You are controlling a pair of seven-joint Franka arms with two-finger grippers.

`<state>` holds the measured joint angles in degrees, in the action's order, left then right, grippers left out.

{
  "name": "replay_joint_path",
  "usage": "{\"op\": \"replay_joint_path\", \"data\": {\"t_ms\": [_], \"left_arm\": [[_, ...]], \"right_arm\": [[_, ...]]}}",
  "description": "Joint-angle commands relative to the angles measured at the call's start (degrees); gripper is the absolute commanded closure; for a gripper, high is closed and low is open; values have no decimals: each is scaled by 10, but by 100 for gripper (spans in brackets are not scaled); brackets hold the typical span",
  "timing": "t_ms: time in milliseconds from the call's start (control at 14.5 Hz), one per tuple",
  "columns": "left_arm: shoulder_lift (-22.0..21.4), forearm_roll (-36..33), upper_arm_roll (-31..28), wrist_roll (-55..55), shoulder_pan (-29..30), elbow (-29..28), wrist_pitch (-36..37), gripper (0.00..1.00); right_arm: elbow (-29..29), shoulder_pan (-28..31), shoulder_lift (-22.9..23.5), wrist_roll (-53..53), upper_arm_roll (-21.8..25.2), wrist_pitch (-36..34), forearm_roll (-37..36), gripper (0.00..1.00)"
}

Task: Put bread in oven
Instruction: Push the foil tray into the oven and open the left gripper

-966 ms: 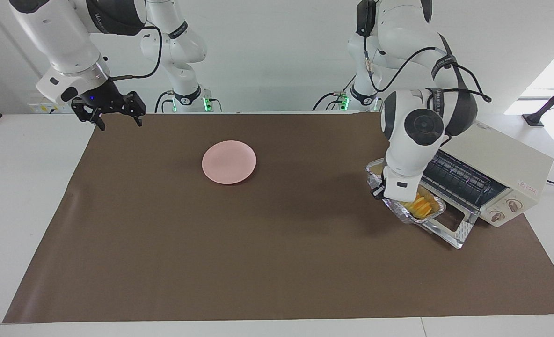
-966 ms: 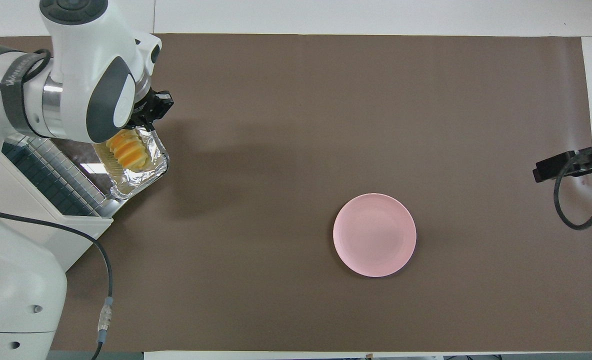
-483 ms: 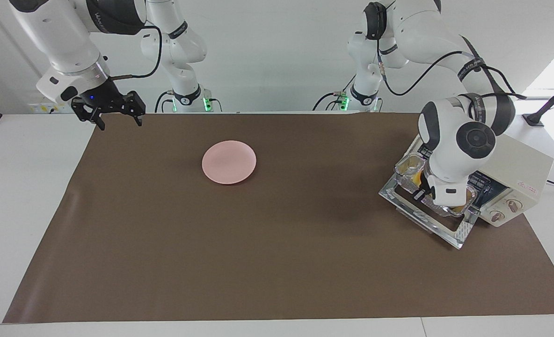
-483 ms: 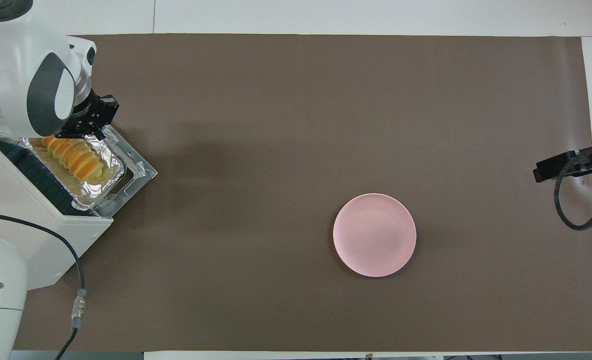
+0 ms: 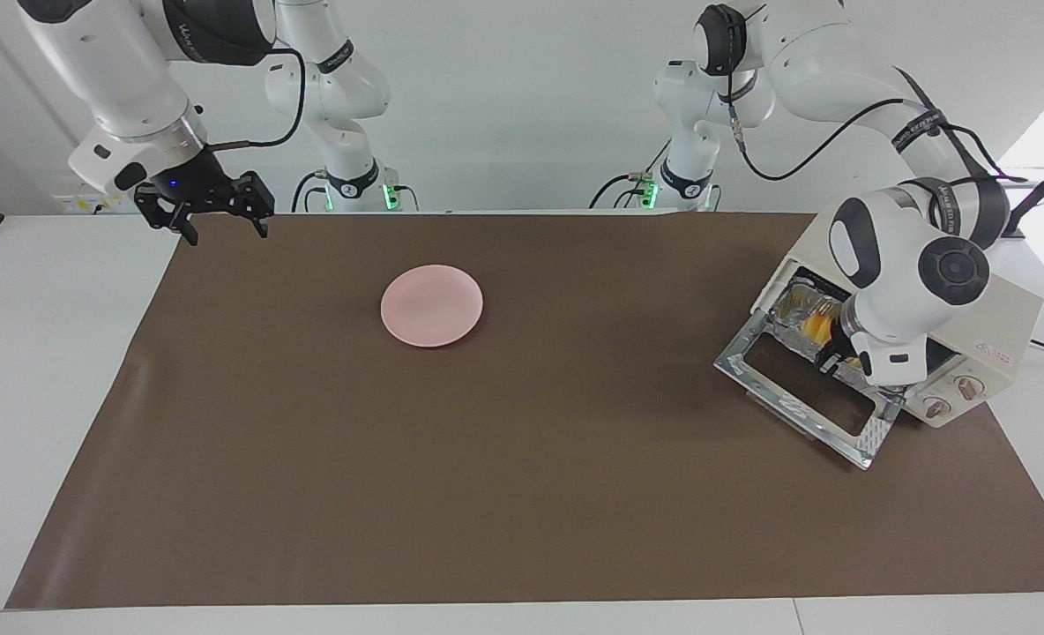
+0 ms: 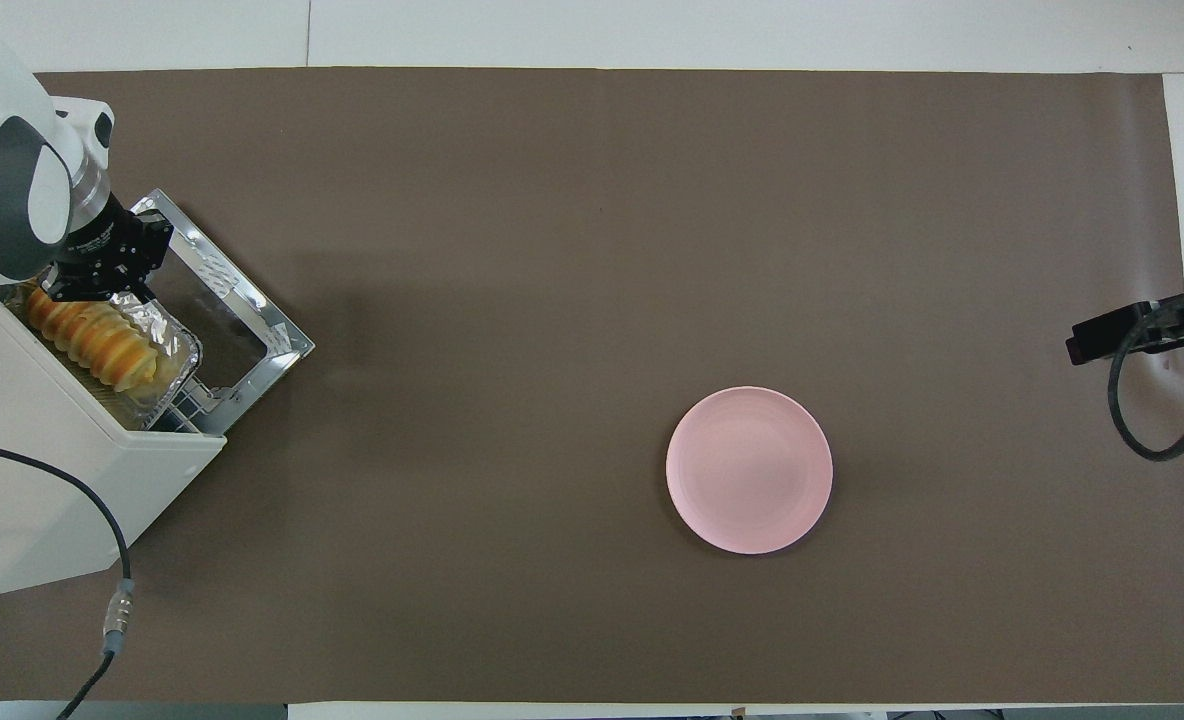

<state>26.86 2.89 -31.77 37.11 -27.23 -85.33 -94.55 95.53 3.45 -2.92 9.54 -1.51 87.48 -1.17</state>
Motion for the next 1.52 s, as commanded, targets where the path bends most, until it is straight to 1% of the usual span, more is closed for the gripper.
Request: {"op": "replay_joint_path", "data": {"t_ms": [0, 207, 414, 966, 1034, 1103, 1172, 1310, 1448], "left_arm": [[-22, -7, -7, 29, -5, -27, 2, 100], [-25, -12, -12, 31, -5, -41, 1, 100], [-41, -37, -12, 27, -11, -71, -10, 100], [-47, -38, -12, 5, -12, -88, -18, 100], [-47, -38, -12, -7, -12, -88, -19, 72], [-46, -38, -12, -13, -12, -87, -21, 13], [-46, -38, -12, -14, -11, -86, -26, 0], [-45, -39, -12, -16, -9, -85, -41, 0], [-45, -39, -12, -41, -10, -81, -56, 0]], "right_arm": [[10, 12, -11, 10, -10, -4, -7, 0], [10, 12, -11, 10, -10, -4, -7, 0], [10, 12, -11, 10, -10, -4, -7, 0], [10, 12, -11, 10, -10, -4, -7, 0], [10, 12, -11, 10, -10, -4, -7, 0], [10, 12, -11, 10, -10, -4, -7, 0], [10, 12, -11, 10, -10, -4, -7, 0], [10, 12, -11, 10, -10, -4, -7, 0], [10, 12, -11, 10, -10, -4, -7, 0]]}}
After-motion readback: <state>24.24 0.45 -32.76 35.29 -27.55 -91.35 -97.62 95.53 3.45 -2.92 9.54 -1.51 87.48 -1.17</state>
